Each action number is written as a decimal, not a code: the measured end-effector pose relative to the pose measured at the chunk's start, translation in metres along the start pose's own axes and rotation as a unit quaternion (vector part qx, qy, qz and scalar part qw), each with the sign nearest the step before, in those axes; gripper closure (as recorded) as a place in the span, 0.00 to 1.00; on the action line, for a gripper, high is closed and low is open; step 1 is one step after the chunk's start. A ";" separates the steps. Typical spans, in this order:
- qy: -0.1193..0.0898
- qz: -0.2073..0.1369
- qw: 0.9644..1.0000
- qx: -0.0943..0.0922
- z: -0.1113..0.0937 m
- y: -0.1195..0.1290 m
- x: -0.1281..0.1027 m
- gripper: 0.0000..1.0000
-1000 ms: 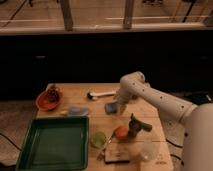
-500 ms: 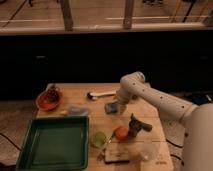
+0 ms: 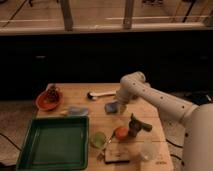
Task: Place sponge in tray
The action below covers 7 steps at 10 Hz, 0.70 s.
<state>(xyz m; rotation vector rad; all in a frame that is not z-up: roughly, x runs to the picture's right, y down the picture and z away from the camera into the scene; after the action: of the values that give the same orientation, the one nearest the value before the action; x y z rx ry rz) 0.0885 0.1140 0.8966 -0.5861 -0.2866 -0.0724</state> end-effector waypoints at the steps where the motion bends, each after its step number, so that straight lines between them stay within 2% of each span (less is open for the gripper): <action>1: 0.000 0.001 1.000 0.000 0.000 0.000 0.000 0.32; 7: 0.002 0.007 1.000 -0.002 -0.001 0.001 0.002 0.32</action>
<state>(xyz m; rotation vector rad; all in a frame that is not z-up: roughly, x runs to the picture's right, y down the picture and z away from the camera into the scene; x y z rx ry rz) 0.0906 0.1144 0.8961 -0.5921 -0.2787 -0.0602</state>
